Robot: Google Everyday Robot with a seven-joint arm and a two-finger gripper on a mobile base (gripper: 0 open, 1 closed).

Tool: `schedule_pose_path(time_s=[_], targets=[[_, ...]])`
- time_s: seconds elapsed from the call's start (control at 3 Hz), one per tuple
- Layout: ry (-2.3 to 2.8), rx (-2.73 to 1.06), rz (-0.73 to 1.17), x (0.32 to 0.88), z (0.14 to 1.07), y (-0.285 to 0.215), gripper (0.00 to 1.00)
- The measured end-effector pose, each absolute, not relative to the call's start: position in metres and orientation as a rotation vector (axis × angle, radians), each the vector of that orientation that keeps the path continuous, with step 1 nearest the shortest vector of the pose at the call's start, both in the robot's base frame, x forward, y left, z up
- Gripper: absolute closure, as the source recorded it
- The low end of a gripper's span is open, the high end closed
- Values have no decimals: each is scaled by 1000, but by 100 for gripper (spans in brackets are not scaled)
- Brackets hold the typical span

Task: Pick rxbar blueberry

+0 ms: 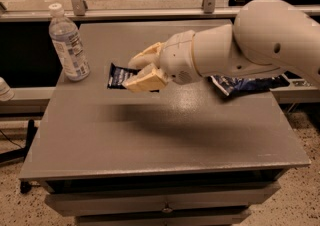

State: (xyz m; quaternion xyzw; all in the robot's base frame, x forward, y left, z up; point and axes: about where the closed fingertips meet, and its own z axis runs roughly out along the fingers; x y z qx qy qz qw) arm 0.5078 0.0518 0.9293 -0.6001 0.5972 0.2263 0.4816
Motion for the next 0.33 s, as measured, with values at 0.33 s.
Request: schedule_pose_path(time_s=[0.33], targets=[[1456,-1463,552,508,929,52,100]])
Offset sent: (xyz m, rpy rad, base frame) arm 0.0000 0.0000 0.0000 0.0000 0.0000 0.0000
